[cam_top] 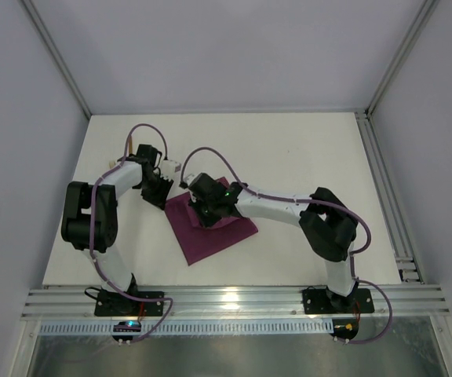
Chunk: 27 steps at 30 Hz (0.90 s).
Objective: Fold the napkin into a case and place the utensils inside
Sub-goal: Fold the top corner of the square-folded napkin at the center of the board.
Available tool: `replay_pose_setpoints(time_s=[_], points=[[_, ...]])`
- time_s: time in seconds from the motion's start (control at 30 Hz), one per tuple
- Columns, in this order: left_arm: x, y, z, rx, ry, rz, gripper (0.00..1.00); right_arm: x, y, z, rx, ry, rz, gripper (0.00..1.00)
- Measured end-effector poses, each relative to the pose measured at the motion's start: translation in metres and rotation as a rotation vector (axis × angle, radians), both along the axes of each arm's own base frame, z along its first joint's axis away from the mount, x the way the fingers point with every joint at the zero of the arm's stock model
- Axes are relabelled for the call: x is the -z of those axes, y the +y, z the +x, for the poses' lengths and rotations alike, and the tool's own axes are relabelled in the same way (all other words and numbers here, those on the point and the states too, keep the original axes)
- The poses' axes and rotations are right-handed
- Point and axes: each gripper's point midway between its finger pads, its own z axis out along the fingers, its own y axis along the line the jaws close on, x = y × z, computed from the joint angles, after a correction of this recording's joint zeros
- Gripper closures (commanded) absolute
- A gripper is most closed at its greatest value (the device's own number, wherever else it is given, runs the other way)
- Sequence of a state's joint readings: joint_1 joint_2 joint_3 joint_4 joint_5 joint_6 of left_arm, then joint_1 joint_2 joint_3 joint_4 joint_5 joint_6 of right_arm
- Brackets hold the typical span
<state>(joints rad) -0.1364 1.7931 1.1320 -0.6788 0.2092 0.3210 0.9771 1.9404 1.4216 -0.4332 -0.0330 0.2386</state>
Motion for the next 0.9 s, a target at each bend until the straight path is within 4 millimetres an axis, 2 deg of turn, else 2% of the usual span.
replay_pose_setpoints(time_s=[0.13,0.27,0.57,0.9], points=[[0.000,0.000,0.000,0.000,0.000,0.000,0.78,0.017,0.013,-0.041,-0.081,0.048,0.014,0.96],[0.000,0.000,0.000,0.000,0.000,0.000,0.78,0.026,0.022,-0.066,-0.130,0.073,0.032,0.96],[0.000,0.000,0.000,0.000,-0.001,0.001,0.78,0.019,0.042,-0.080,-0.192,0.069,0.105,0.96],[0.000,0.001,0.000,-0.001,-0.003,0.004,0.77,0.032,0.039,-0.099,-0.249,0.109,0.116,0.96]])
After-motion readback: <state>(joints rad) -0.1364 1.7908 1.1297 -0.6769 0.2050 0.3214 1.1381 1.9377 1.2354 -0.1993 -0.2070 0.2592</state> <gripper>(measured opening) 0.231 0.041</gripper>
